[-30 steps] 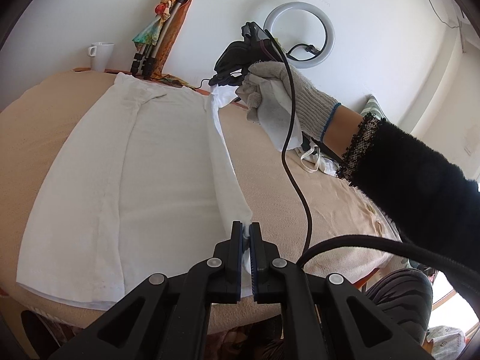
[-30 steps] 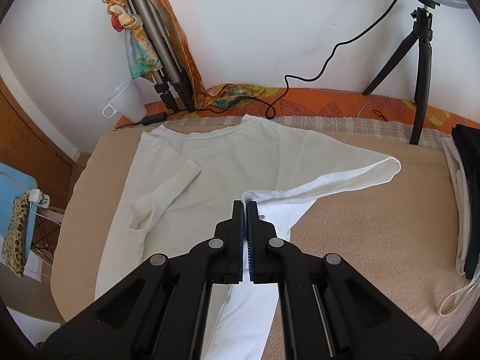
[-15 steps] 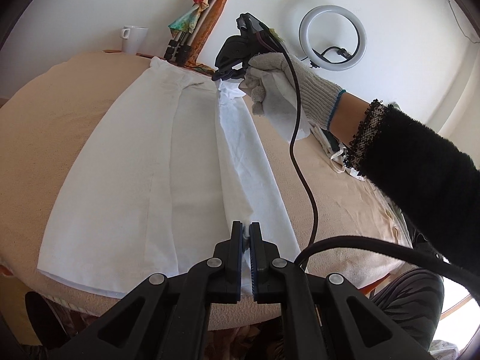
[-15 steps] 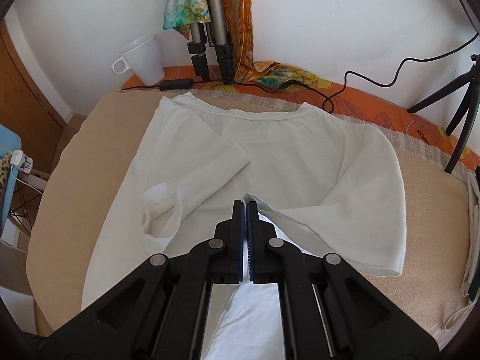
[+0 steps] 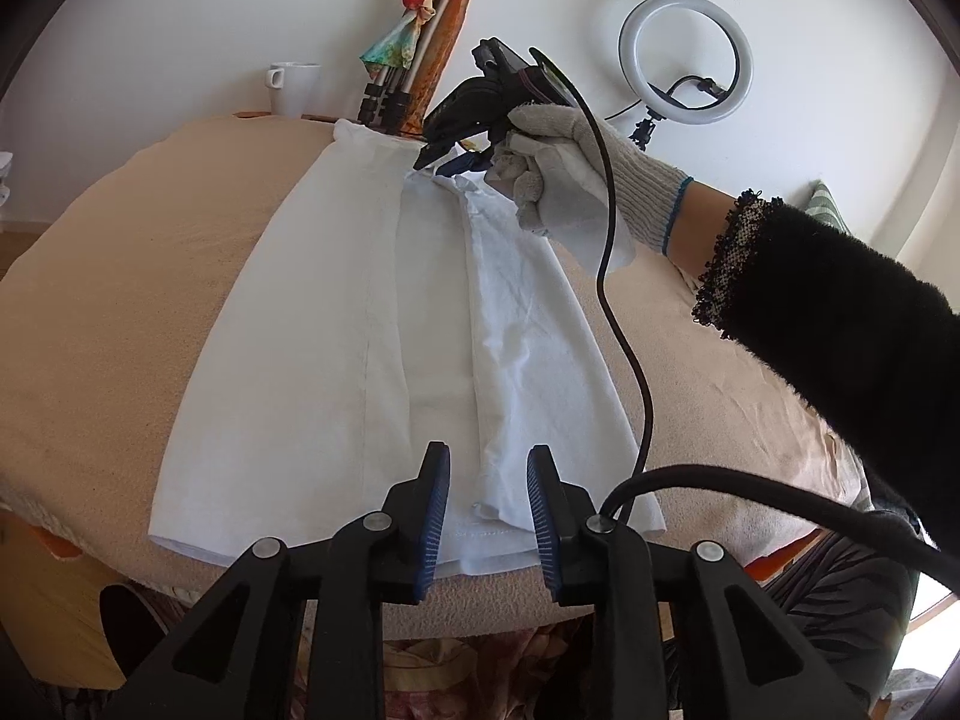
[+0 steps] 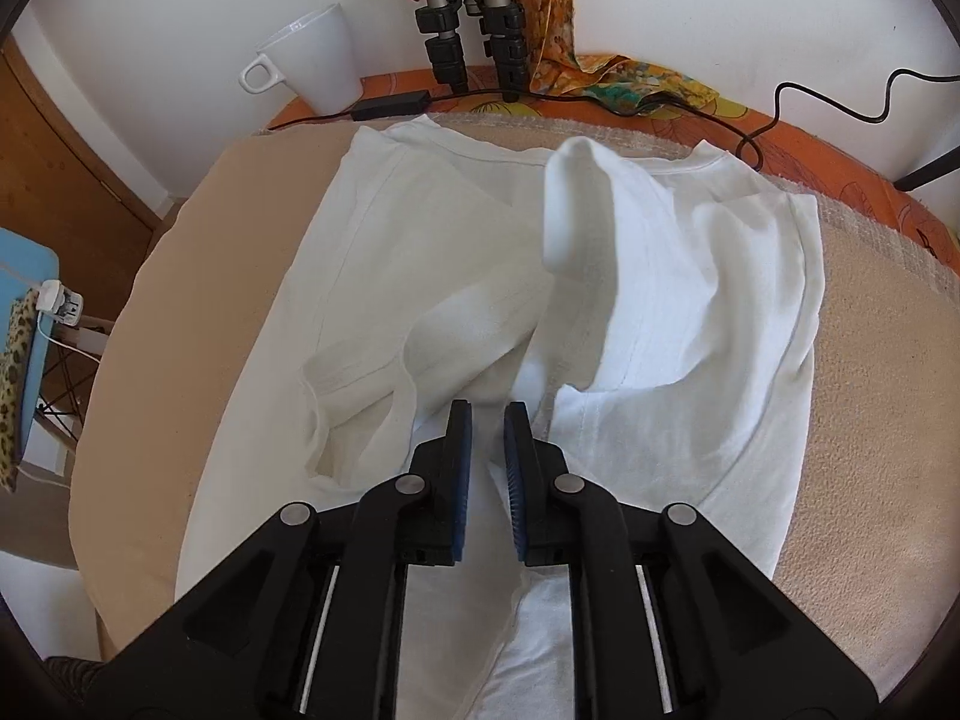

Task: Fold small clothes
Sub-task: 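Grasp the shirt side with the right tool and fold it over the body, then open the right tool and lift it off the folded shirt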

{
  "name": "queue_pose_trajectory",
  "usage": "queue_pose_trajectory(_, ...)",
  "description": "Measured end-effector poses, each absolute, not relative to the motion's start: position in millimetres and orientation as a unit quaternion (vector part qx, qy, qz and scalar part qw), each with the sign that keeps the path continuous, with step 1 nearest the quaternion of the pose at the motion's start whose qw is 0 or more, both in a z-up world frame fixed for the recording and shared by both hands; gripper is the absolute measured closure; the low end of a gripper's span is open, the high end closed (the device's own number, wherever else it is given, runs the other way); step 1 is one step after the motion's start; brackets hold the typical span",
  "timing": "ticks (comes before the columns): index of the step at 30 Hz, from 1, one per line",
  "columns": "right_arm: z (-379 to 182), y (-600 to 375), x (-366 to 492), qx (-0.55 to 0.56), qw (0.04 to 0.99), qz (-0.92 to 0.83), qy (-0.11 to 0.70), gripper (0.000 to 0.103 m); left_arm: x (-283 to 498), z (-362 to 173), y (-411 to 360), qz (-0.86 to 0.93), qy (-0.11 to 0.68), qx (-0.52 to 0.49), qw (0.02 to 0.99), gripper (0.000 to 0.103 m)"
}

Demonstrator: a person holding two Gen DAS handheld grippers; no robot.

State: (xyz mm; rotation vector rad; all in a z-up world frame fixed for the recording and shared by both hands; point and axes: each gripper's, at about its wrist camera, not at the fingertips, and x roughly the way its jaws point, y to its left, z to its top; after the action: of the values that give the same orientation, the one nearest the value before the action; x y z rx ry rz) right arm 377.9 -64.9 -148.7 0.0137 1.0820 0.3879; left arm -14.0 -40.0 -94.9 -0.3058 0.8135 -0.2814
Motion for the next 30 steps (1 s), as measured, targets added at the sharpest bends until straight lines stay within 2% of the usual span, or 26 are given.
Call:
queue_pose_trajectory(1,-144,-68,376,0.023,0.835,0.200,0.513,0.071,-16,-91,-39,-0.135,0.388,-0.142,0.901,0.077)
queue_pose_trajectory(3,-131,-78,372,0.055,0.828,0.228,0.509,0.065,-18,-84,-36,-0.133,0.377,-0.132,0.907,0.076)
queue_pose_trajectory(10,-83,-150,368,0.101,0.856,0.208,0.463,0.064,-14,-79,-20,-0.125,0.365,-0.149,0.910,0.073)
queue_pose_trajectory(16,-105,-195,396,0.130,0.859,0.138,0.476,0.064,-4,-90,-15,-0.120,0.379,-0.167,0.902,0.073)
queue_pose_trajectory(21,-124,-191,409,0.132,0.852,0.135,0.488,0.065,-2,-89,-12,-0.111,0.376,-0.164,0.905,0.073)
queue_pose_trajectory(30,-107,-178,381,0.108,0.863,0.156,0.469,0.065,-6,-86,6,-0.095,0.381,-0.149,0.907,0.073)
